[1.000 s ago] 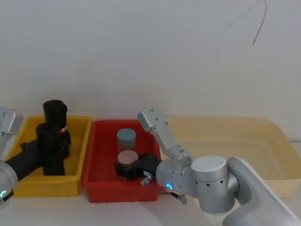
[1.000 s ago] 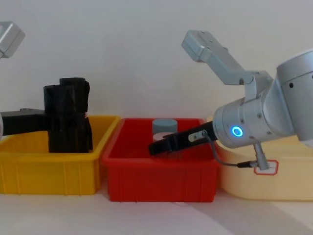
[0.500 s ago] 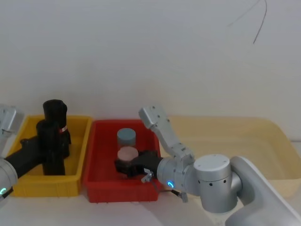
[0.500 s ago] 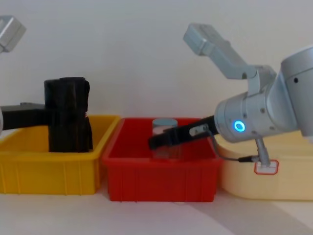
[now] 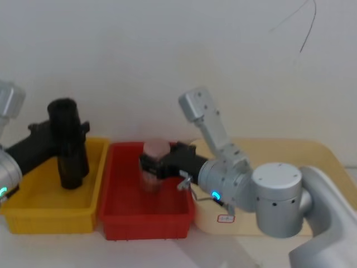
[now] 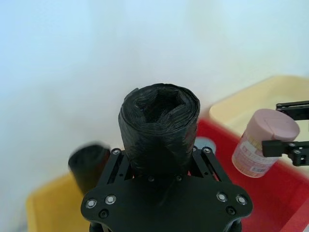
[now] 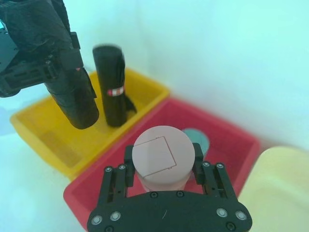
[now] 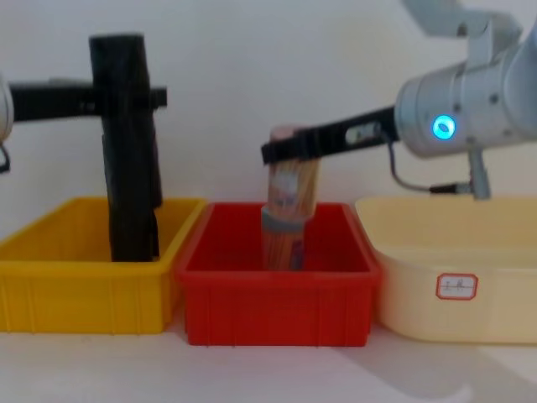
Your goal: Pick up the garbage bag with the one hand and transfer it to the other hand.
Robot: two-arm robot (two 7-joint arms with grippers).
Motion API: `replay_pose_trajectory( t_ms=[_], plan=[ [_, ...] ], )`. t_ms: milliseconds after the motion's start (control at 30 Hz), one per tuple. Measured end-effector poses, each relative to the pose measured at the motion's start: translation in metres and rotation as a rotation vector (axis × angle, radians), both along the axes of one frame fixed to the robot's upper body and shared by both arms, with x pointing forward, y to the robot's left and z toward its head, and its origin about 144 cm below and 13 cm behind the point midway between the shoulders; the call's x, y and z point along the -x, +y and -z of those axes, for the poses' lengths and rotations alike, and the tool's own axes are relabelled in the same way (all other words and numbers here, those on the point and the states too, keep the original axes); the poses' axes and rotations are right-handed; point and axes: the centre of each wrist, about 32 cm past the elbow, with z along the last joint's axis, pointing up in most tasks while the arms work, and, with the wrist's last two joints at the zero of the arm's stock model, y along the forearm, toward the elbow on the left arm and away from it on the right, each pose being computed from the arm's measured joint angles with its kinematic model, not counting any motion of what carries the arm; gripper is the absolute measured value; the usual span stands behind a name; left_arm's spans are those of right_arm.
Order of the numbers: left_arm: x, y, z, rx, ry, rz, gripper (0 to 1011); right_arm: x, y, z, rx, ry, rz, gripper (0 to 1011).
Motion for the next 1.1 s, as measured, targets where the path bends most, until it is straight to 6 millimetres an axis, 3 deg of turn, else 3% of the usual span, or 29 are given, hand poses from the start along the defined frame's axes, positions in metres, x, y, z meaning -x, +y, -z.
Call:
replay_pose_trajectory(
  t_ms=[133,500,800,1100],
  plan=[
    [-0.005,-0.006,-0.022,0.014,-0.053,0.057,411,0.007,-0.008,-0.018,0.003,-0.065,0.016,663],
    [-0.027,-0.027,-0.051,0.03,-0.131,0.208,411,0.024,-0.035,-0.05,0.053,-0.178,0.125,661],
    [-0.061,-0.055,-0.057,0.043,-0.137,0.326,411,0.033,-0.06,-0.058,0.109,-0.211,0.237,661],
    [-0.092,-0.089,-0.057,0.054,-0.114,0.434,411,0.037,-0.09,-0.055,0.16,-0.208,0.37,661]
  ],
)
